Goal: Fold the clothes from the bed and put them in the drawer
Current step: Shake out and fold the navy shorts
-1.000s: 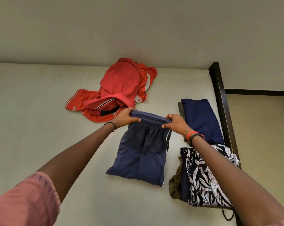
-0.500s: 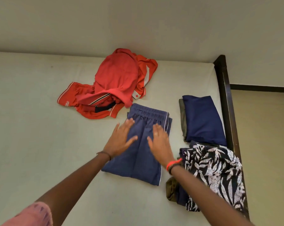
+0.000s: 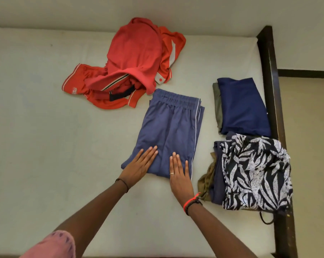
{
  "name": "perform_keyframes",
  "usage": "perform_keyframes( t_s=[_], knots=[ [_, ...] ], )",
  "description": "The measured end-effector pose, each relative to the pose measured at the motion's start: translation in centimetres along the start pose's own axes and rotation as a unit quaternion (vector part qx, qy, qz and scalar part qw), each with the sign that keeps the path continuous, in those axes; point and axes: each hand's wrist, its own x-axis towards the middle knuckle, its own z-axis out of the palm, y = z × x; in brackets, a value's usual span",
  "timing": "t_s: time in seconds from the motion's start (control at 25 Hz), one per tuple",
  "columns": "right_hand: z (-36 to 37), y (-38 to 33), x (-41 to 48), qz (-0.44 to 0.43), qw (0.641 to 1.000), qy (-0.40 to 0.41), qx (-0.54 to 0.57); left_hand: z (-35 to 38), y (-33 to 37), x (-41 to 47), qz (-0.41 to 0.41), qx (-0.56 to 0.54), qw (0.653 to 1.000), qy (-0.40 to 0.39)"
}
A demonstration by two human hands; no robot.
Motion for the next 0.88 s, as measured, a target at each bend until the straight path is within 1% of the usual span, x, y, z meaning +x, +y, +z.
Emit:
perform_keyframes(
  t_s=[0.08,0.16,0.24,0.32,0.4,0.44,0.52,0.6,0.68,0.76,0.8,0.88],
  knots=[
    [0.6,-0.2,0.2,0.018,1.0,-0.012,-0.008,0.5,0.4,-0.2,-0.003,0.012,1.0,0.005],
    [1.2,-0.6,0.2,0.022,1.0,-0.015,-0.01,0.6,0.6,-0.6,-0.008,-0.015,1.0,0.0],
    [1.2,-1.1,-0.4,0.044,0.998,-0.051,0.0,0.0,0.7,-1.1,-0.018,-0.051,0.998,-0.04],
    [0.6,-1.7,-1.6,0.049,0.997,-0.055,0.019,-1.3,1.1,-2.1,-0.014,-0.077,0.994,-0.078],
    [-0.1,-2.0,-3.4,0.018,0.997,-0.072,0.027,-2.6,1.8,-3.7,0.007,-0.065,0.984,-0.164],
    [-0.1,-2.1,-4.4,-0.012,0.995,-0.1,0.026,-3.2,2.2,-4.5,0.014,-0.058,0.974,-0.216],
    [-0.7,-2.4,-6.4,-0.04,0.978,-0.197,0.059,-4.5,3.5,-5.8,0.015,-0.071,0.952,-0.298],
    [-1.5,-3.0,-8.3,-0.068,0.958,-0.264,0.09,-5.9,4.8,-6.8,0.019,-0.097,0.917,-0.385],
    [-2.5,-3.4,-9.8,-0.095,0.931,-0.329,0.126,-7.4,5.9,-7.8,0.016,-0.131,0.883,-0.45],
    [-4.0,-3.2,-10.9,-0.092,0.903,-0.38,0.177,-9.5,5.7,-8.2,0.006,-0.184,0.855,-0.485],
    [-5.1,-2.9,-11.0,-0.088,0.895,-0.393,0.193,-10.4,5.1,-8.2,0.007,-0.217,0.844,-0.491],
    [-7.7,-1.8,-10.5,-0.09,0.893,-0.378,0.228,-12.0,2.7,-7.8,-0.007,-0.274,0.836,-0.475]
  ],
)
